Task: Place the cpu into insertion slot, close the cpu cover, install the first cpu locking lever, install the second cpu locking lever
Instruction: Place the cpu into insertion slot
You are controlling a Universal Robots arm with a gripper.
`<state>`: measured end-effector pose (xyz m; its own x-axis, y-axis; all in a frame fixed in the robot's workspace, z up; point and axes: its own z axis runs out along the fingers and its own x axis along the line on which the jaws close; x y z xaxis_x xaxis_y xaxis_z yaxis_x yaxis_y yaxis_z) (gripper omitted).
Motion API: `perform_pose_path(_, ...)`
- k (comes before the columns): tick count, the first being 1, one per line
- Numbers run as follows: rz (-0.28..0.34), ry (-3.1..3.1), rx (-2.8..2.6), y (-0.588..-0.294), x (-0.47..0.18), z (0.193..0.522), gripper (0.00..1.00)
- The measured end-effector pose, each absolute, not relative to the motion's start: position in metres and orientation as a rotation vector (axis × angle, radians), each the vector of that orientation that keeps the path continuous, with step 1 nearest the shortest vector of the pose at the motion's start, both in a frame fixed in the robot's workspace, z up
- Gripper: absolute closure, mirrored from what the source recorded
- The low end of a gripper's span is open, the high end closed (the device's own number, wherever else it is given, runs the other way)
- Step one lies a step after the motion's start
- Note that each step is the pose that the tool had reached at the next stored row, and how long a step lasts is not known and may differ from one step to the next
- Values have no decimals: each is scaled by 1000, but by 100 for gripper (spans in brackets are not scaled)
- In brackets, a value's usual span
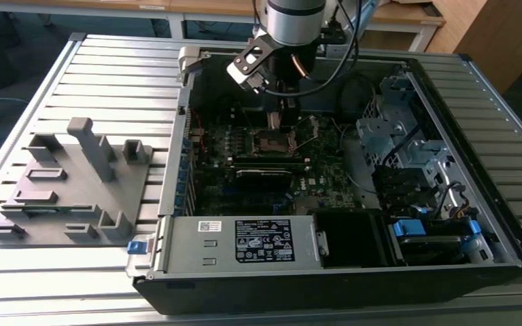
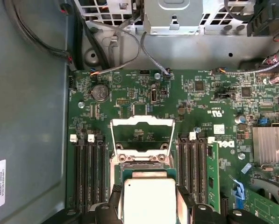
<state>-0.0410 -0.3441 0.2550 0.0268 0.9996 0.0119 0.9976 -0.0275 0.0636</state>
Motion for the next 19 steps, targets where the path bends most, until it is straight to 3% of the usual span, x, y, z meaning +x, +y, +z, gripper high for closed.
perform_pose_path(19,83,2164,2224,-344,-41,249,46)
